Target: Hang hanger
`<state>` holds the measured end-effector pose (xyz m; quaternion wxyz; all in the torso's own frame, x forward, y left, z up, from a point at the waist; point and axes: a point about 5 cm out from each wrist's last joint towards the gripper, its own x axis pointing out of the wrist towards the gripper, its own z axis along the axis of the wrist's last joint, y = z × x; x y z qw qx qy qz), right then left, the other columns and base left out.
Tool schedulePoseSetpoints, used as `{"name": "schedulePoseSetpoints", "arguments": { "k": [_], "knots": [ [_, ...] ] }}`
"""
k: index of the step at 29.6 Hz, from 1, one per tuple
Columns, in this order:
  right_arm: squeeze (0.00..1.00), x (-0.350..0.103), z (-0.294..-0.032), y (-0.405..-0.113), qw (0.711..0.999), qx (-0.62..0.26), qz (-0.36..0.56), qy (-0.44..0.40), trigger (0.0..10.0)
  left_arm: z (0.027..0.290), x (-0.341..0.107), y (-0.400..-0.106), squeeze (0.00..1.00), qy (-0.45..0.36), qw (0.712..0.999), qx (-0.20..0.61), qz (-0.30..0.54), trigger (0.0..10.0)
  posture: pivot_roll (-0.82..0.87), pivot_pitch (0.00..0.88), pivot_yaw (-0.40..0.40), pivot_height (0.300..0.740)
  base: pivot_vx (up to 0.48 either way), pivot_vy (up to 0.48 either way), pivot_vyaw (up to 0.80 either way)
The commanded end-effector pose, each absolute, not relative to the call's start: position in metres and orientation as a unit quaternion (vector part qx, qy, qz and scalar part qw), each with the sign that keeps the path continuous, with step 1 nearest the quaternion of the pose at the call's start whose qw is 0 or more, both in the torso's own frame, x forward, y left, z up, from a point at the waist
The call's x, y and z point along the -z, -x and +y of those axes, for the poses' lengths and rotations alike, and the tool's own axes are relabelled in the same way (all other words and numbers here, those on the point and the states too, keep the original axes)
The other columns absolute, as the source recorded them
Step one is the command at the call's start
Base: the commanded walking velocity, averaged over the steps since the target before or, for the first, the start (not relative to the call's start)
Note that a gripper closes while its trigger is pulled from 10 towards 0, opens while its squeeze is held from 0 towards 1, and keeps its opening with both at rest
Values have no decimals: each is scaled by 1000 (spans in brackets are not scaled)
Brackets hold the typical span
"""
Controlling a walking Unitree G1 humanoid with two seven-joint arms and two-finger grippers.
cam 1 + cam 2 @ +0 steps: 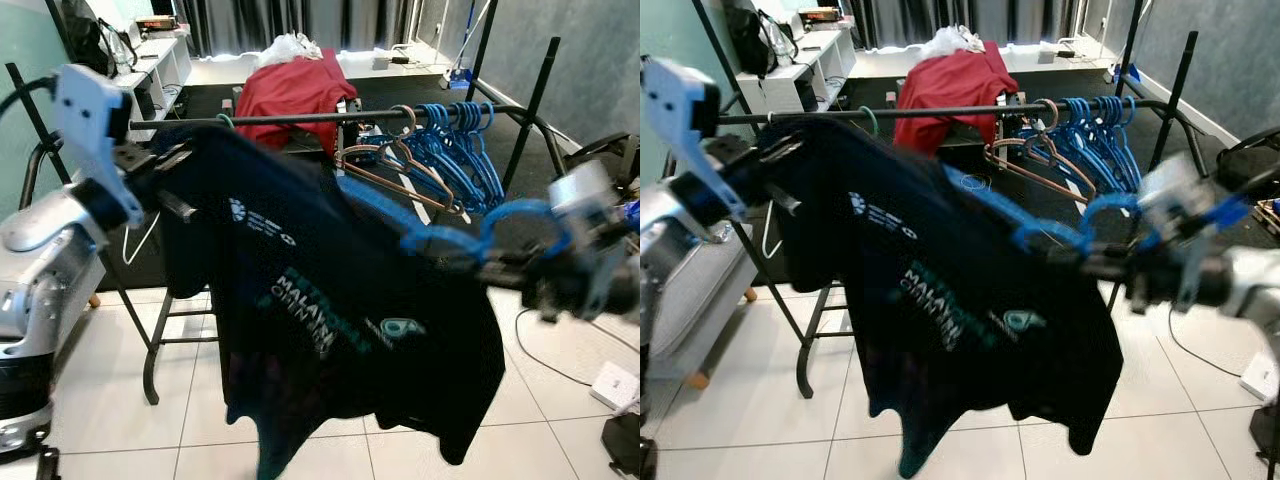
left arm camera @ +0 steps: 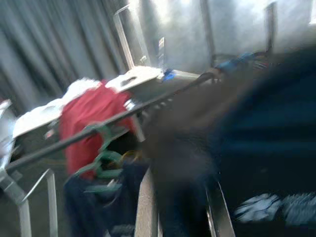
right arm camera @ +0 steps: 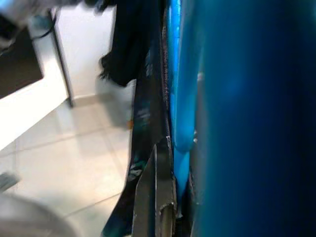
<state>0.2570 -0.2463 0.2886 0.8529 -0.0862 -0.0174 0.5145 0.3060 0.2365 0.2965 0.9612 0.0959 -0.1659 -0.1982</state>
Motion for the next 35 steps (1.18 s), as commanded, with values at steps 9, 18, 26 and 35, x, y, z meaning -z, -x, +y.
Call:
{"name": "schedulePoseSetpoints", "arguments": {
  "k": [9, 18, 26, 35],
  "knots": [
    [0, -307, -263, -258, 873, -478, -76, 62, 0, 276, -289, -304, 0, -107, 977, 110, -146, 980, -104, 5, 23, 740, 0, 0, 0],
    [0, -297, -256, -256, 866, -492, -46, 68, 0, 254, -246, -312, 0, -85, 984, 129, -89, 4157, -104, 4, 22, 740, 0, 0, 0],
    [0, -249, -257, -252, 856, -493, 101, 123, 0, 282, -278, -313, 0, -83, 983, 59, -151, 510, -107, 3, 20, 740, 0, 0, 0],
    [0, -222, -253, -248, 842, -495, 165, 141, 0, 284, -323, -304, 0, -97, 968, 68, -222, 1098, -103, 0, 20, 740, 0, 0, 0]
  ]
}}
